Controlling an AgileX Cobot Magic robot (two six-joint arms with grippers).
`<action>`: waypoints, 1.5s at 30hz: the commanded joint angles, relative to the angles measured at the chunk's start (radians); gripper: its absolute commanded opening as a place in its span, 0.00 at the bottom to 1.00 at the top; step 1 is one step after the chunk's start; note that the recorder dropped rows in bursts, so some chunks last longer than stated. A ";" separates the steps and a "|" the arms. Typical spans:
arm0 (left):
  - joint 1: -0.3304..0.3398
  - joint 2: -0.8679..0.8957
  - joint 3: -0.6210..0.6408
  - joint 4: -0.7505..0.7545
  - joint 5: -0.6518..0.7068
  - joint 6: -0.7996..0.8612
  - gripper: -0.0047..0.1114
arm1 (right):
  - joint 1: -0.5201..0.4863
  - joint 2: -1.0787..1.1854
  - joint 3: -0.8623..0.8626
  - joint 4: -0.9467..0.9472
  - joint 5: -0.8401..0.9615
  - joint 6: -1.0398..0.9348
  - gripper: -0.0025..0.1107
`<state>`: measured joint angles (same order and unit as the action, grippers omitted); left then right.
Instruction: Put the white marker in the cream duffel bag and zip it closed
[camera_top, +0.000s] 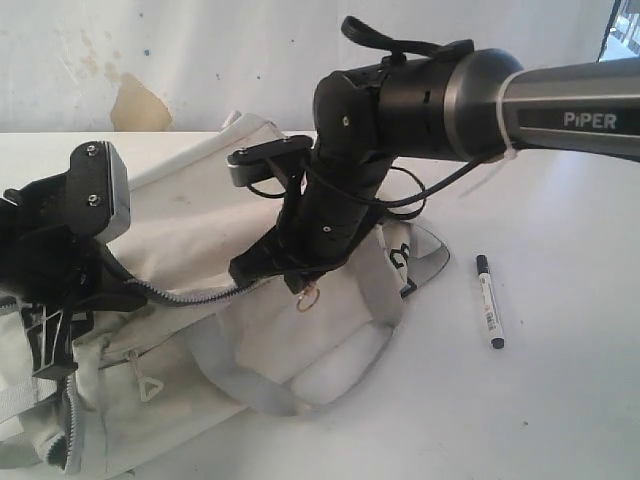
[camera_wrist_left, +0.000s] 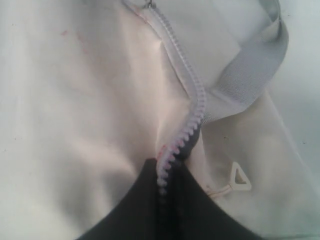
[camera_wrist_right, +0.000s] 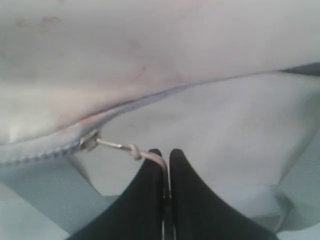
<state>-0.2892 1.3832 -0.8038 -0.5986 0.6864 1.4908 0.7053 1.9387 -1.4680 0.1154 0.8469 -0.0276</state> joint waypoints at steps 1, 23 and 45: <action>-0.001 -0.010 0.005 0.039 0.019 -0.046 0.04 | -0.082 -0.011 0.003 -0.044 -0.015 0.005 0.02; -0.001 -0.010 0.005 -0.032 0.010 -0.060 0.04 | -0.220 0.025 0.003 -0.088 -0.428 0.005 0.02; -0.001 -0.010 0.005 -0.072 0.016 -0.060 0.04 | -0.329 0.070 0.003 -0.115 -0.297 0.038 0.02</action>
<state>-0.2892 1.3832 -0.8038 -0.6550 0.6905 1.4400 0.3935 2.0015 -1.4680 0.0172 0.5223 0.0059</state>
